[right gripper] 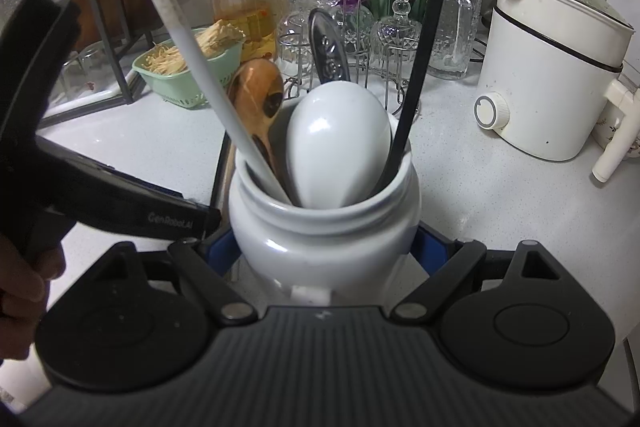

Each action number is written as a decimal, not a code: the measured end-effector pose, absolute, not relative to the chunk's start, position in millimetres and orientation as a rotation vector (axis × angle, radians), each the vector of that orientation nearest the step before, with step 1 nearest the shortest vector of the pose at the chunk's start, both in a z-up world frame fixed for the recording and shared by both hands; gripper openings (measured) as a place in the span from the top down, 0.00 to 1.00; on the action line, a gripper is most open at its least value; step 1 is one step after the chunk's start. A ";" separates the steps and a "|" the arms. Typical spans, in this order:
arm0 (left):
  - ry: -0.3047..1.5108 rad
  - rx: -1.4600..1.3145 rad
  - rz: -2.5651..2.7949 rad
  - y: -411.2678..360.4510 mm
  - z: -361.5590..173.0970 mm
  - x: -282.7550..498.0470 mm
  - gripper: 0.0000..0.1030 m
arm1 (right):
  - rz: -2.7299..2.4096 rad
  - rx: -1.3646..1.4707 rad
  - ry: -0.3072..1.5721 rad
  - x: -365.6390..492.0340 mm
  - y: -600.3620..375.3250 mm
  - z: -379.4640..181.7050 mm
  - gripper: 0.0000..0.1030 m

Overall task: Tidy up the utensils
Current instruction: 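Close the left tool on another black chopstick, then lift the black chopstick with the left tool off the counter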

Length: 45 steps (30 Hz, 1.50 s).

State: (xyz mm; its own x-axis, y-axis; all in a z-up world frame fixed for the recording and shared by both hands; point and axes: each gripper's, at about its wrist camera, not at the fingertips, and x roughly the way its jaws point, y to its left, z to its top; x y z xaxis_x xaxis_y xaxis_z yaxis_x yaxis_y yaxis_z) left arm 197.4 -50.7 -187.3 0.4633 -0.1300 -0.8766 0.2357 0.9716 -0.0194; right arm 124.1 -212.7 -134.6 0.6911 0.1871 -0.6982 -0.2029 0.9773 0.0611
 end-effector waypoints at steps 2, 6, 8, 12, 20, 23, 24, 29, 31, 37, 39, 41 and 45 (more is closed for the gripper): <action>1.067 0.124 -0.224 -49.2 -187.4 196.5 0.61 | 0.222 -0.025 0.778 124.0 -213.1 -134.5 0.12; 1.068 0.128 -0.235 -45.4 -186.7 195.7 0.86 | 0.225 -0.026 0.777 124.2 -213.2 -134.6 0.12; 1.069 0.116 -0.228 -43.8 -186.3 194.8 0.93 | 0.229 -0.033 0.775 124.7 -212.7 -134.5 0.12; 1.069 0.114 -0.217 -42.7 -185.7 189.5 0.94 | 0.251 -0.036 0.770 125.5 -216.3 -135.2 0.12; 1.103 -0.017 -0.085 -28.5 -176.4 158.6 0.96 | 0.339 -0.079 0.767 130.1 -223.7 -135.3 0.12; 1.120 -0.060 -0.058 -24.7 -173.1 136.7 0.96 | 0.368 -0.090 0.763 129.9 -226.9 -135.0 0.12; 1.121 -0.073 -0.050 -23.5 -171.2 128.9 0.96 | 0.377 -0.092 0.761 129.9 -228.1 -135.0 0.12; 1.134 -0.102 -0.026 -19.0 -163.6 94.6 0.96 | 0.439 -0.116 0.741 132.7 -231.1 -135.6 0.12; 1.146 -0.133 -0.002 -12.7 -161.4 83.2 0.96 | 0.459 -0.119 0.748 138.7 -231.2 -134.3 0.12; 1.193 -0.166 -0.008 -9.0 -157.8 53.1 0.96 | 0.471 -0.114 0.740 142.4 -226.7 -135.6 0.12; 1.213 -0.168 -0.031 -12.1 -157.3 45.3 0.96 | 0.478 -0.118 0.739 141.2 -225.4 -135.5 0.12; 1.227 -0.168 -0.053 -14.9 -156.4 40.7 0.96 | 0.486 -0.133 0.735 138.9 -222.7 -135.0 0.12; 1.257 -0.194 -0.067 -16.1 -157.5 33.1 0.96 | 0.506 -0.132 0.732 134.2 -220.7 -135.7 0.12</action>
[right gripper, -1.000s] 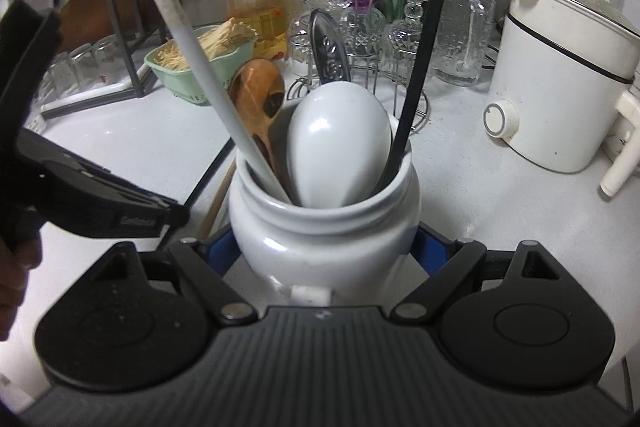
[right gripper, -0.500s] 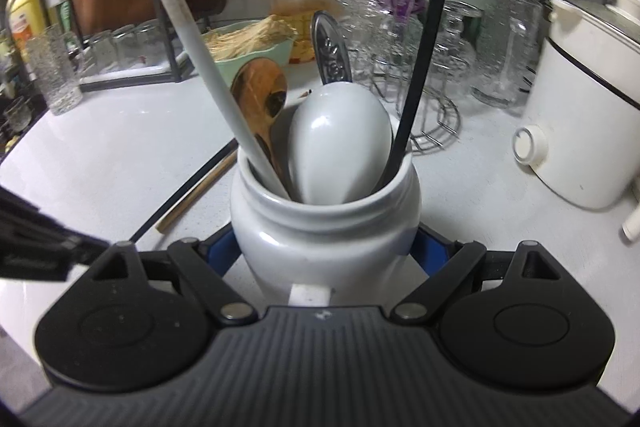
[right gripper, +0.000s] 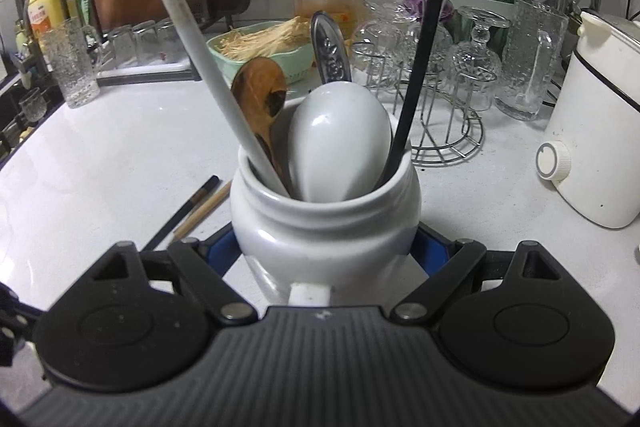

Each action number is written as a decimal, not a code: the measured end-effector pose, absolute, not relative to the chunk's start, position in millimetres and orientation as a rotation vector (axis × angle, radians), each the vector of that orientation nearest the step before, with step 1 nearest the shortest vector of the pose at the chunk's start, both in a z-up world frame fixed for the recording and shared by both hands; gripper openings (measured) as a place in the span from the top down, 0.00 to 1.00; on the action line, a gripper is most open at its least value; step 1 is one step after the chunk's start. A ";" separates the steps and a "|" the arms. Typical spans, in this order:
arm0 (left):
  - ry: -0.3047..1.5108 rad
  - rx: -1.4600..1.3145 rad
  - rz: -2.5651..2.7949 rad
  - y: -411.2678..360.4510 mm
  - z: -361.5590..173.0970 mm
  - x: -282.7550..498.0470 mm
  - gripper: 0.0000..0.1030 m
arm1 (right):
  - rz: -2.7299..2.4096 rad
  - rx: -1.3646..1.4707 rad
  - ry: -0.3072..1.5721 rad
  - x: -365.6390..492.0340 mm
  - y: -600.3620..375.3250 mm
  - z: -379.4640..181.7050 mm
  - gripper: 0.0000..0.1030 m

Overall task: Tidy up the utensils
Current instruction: 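Lift the black chopstick with the left tool off the counter, then carry the black chopstick with the left tool toward the jar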

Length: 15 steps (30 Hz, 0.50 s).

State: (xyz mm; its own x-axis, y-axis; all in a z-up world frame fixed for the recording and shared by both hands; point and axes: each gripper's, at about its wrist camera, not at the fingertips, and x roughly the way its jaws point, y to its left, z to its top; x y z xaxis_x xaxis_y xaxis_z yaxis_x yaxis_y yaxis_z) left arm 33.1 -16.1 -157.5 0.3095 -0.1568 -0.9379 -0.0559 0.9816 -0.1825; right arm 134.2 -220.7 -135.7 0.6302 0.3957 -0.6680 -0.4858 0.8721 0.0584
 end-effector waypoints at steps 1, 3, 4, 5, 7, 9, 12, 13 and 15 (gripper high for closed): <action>1.261 -0.201 -0.067 -15.9 -157.6 31.4 0.96 | 0.511 -0.131 0.732 132.4 -220.1 -135.6 0.12; 1.274 -0.223 -0.071 -15.1 -158.5 29.0 0.96 | 0.519 -0.132 0.730 128.6 -219.3 -135.6 0.12; 1.280 -0.236 -0.074 -14.9 -158.9 28.0 0.96 | 0.522 -0.132 0.729 126.4 -218.7 -135.6 0.12; 1.285 -0.244 -0.078 -15.1 -159.1 26.6 0.96 | 0.523 -0.132 0.728 124.4 -218.1 -135.6 0.12; 1.289 -0.253 -0.084 -16.1 -159.8 24.5 0.96 | 0.525 -0.133 0.727 121.3 -216.5 -135.5 0.12; 1.284 -0.264 -0.087 -17.0 -158.4 23.4 0.96 | 0.528 -0.133 0.725 119.3 -215.2 -135.6 0.12; 1.278 -0.277 -0.074 -15.3 -156.2 26.0 0.95 | 0.532 -0.136 0.722 118.2 -213.9 -135.6 0.12; 1.275 -0.287 -0.067 -13.5 -155.9 25.0 0.95 | 0.532 -0.135 0.723 118.7 -214.3 -135.6 0.12; 1.273 -0.315 -0.068 -9.9 -158.3 22.9 0.95 | 0.532 -0.135 0.723 118.7 -214.5 -135.6 0.12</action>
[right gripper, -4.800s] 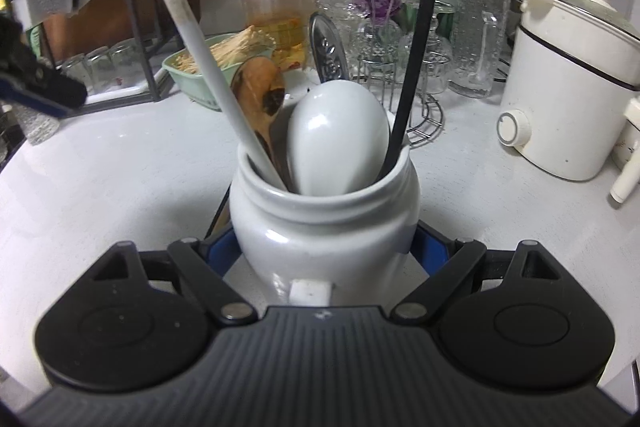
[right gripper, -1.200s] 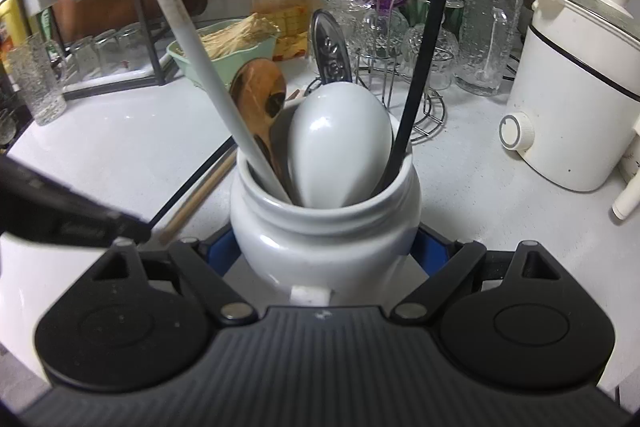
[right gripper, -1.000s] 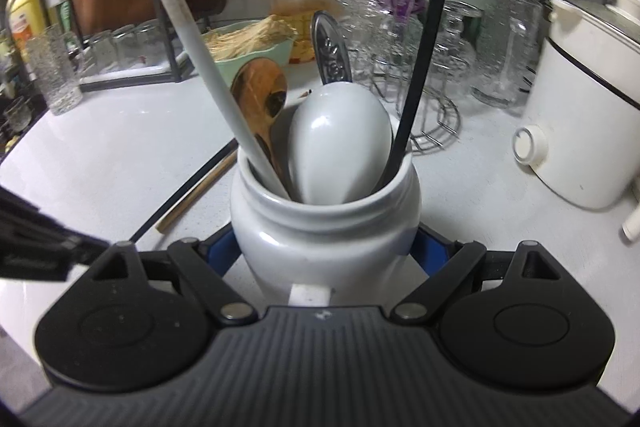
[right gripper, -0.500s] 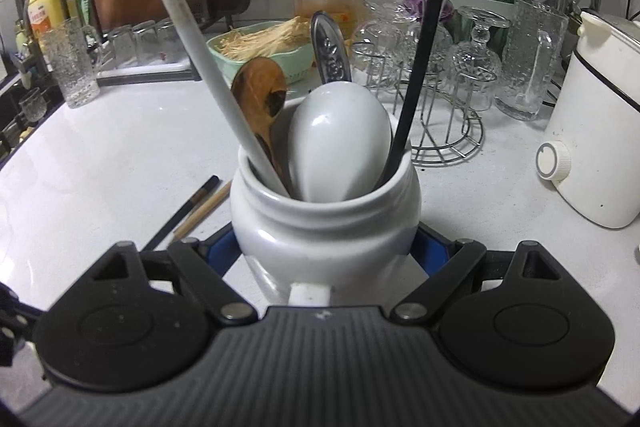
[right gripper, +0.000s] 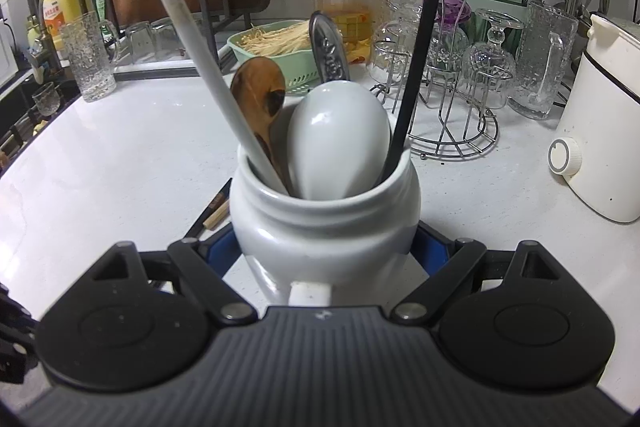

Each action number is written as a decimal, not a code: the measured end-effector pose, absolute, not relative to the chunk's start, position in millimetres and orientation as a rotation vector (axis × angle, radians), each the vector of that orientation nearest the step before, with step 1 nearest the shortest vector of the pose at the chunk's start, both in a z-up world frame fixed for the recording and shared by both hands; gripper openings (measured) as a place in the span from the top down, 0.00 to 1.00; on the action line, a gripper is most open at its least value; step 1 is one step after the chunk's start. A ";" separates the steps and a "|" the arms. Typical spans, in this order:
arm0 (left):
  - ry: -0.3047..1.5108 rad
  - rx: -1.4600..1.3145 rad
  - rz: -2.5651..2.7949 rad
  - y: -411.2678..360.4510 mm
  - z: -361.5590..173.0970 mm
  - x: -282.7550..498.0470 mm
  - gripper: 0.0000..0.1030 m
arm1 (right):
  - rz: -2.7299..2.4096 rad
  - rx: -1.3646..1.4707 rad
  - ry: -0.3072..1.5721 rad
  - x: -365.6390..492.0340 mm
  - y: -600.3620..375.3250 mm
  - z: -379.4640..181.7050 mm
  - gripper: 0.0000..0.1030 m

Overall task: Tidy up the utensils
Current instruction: 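Carry the black chopstick with the left tool toward the jar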

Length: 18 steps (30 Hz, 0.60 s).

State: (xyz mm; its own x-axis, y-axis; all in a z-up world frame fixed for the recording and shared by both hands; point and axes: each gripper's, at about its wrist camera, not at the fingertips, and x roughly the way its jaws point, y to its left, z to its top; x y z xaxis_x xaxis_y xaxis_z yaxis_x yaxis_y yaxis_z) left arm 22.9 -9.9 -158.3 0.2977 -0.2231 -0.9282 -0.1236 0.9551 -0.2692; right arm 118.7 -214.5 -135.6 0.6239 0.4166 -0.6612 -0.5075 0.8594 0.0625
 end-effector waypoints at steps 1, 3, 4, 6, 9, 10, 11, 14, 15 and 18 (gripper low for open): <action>1.273 -0.331 -0.066 -4.0 -157.3 18.1 0.95 | 0.532 -0.134 0.723 119.0 -214.8 -135.6 0.12; 1.280 -0.363 -0.052 0.1 -156.8 18.1 0.88 | 0.532 -0.134 0.724 119.2 -214.5 -135.7 0.12; 1.279 -0.381 -0.047 2.6 -155.6 16.8 0.85 | 0.531 -0.132 0.724 119.0 -214.6 -135.9 0.12; 1.269 -0.405 -0.036 5.9 -153.4 12.5 0.76 | 0.529 -0.129 0.732 119.4 -214.3 -135.6 0.12; 1.275 -0.445 -0.021 9.6 -157.1 5.4 0.76 | 0.523 -0.132 0.737 119.7 -212.5 -135.4 0.12; 1.278 -0.459 -0.017 10.3 -158.5 3.3 0.75 | 0.523 -0.132 0.738 120.0 -212.4 -135.5 0.12; 1.283 -0.467 -0.014 10.3 -160.7 1.8 0.75 | 0.524 -0.131 0.738 120.3 -212.4 -135.5 0.12; 1.301 -0.477 -0.009 9.2 -168.5 -0.6 0.73 | 0.524 -0.131 0.735 120.2 -212.5 -135.8 0.12; 1.312 -0.477 -0.007 8.8 -171.1 -0.8 0.73 | 0.524 -0.131 0.735 120.2 -212.7 -135.8 0.12; 1.343 -0.465 0.000 6.0 -177.6 0.3 0.73 | 0.524 -0.131 0.736 120.2 -212.8 -135.8 0.12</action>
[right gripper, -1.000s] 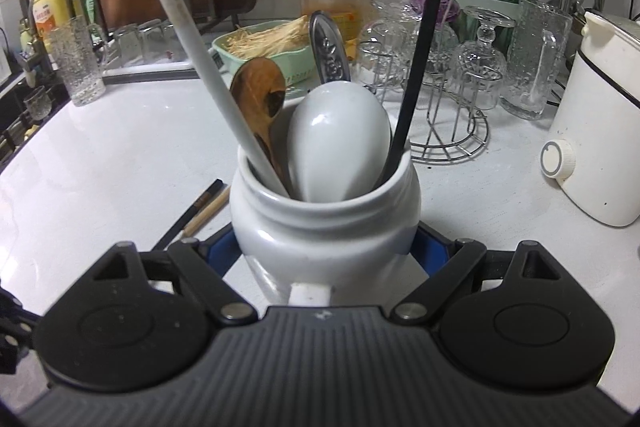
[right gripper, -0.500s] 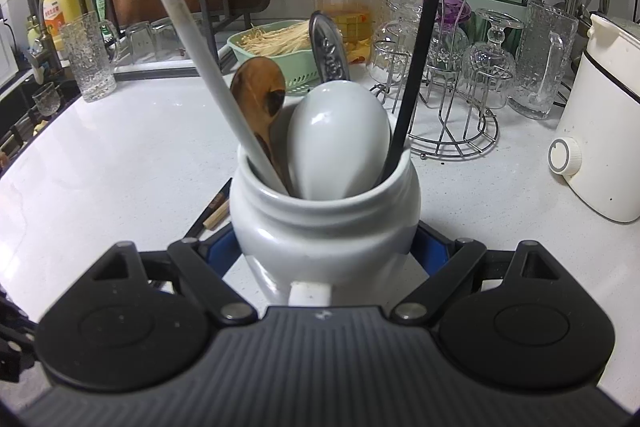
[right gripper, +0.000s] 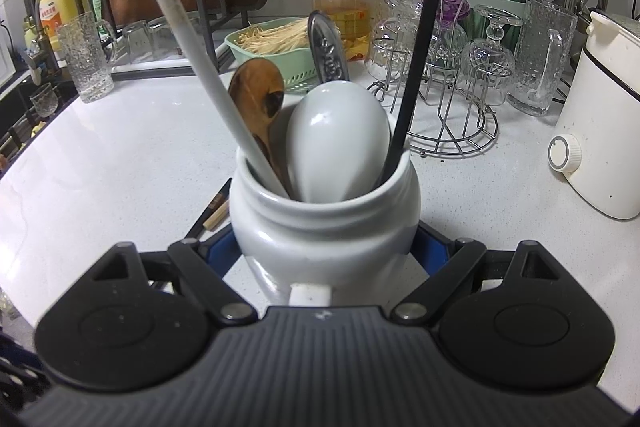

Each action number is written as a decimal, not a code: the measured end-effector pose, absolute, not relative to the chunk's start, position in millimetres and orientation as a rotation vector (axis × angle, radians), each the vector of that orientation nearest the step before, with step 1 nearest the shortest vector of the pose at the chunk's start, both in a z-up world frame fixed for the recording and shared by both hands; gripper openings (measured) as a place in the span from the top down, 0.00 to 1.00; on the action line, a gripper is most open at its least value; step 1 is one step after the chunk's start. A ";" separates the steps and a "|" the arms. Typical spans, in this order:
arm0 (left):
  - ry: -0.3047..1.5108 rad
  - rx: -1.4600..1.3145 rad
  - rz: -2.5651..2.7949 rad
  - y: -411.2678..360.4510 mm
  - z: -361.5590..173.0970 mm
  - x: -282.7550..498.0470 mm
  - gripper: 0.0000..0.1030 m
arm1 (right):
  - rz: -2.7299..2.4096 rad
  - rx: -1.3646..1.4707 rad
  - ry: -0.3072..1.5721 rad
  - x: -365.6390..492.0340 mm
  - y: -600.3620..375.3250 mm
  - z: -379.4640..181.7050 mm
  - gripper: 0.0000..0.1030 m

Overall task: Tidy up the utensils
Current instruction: 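Carry the black chopstick with the left tool toward the jar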

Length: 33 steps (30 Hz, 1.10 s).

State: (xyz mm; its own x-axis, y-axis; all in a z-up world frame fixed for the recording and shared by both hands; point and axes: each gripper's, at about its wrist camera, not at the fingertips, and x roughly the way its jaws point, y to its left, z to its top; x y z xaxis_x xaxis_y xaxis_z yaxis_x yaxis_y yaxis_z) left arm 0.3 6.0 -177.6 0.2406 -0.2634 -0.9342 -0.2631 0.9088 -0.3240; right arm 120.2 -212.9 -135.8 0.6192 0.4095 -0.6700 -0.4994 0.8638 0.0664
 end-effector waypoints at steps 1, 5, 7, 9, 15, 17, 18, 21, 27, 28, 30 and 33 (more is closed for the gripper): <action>1.346 -0.470 -0.008 5.5 -178.4 0.2 0.73 | 0.525 -0.131 0.736 120.2 -212.8 -135.8 0.12; 1.349 -0.449 0.010 3.3 -183.3 3.3 0.73 | 0.524 -0.129 0.733 119.7 -212.6 -136.2 0.12; 1.355 -0.447 0.022 1.9 -187.0 5.0 0.74 | 0.524 -0.130 0.731 119.5 -212.6 -136.3 0.12; 1.356 -0.434 0.031 0.2 -189.3 5.3 0.74 | 0.525 -0.130 0.731 119.6 -212.9 -136.2 0.12; 1.363 -0.407 0.026 -4.9 -192.0 6.5 0.93 | 0.527 -0.127 0.728 119.9 -214.0 -136.0 0.12; 1.362 -0.371 0.018 -8.9 -187.4 7.1 0.94 | 0.529 -0.127 0.728 120.0 -214.4 -135.8 0.12; 1.360 -0.359 0.013 -10.9 -184.5 7.0 0.94 | 0.530 -0.127 0.728 120.1 -214.5 -135.8 0.12; 1.343 -0.321 0.008 -14.1 -172.2 7.0 0.95 | 0.530 -0.126 0.728 120.1 -214.4 -135.9 0.12; 1.305 -0.289 -0.003 -14.7 -140.6 8.6 0.96 | 0.537 -0.125 0.723 119.9 -214.8 -136.4 0.12; 1.297 -0.285 -0.005 -14.3 -134.8 9.6 0.96 | 0.538 -0.125 0.723 120.2 -215.0 -136.5 0.12; 1.278 -0.278 -0.009 -13.8 -122.4 11.5 0.96 | 0.539 -0.123 0.725 120.9 -215.0 -136.5 0.12; 1.252 -0.252 -0.030 -12.6 -102.3 14.0 0.96 | 0.538 -0.124 0.729 121.8 -214.3 -136.1 0.12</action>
State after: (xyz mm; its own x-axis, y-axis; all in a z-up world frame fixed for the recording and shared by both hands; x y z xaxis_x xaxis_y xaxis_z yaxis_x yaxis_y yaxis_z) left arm 14.0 -12.6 -102.3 0.3171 -0.1602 -0.9347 -0.1147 0.9719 -0.2055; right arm 121.8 -214.3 -136.1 0.6169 0.4243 -0.6629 -0.5085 0.8577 0.0758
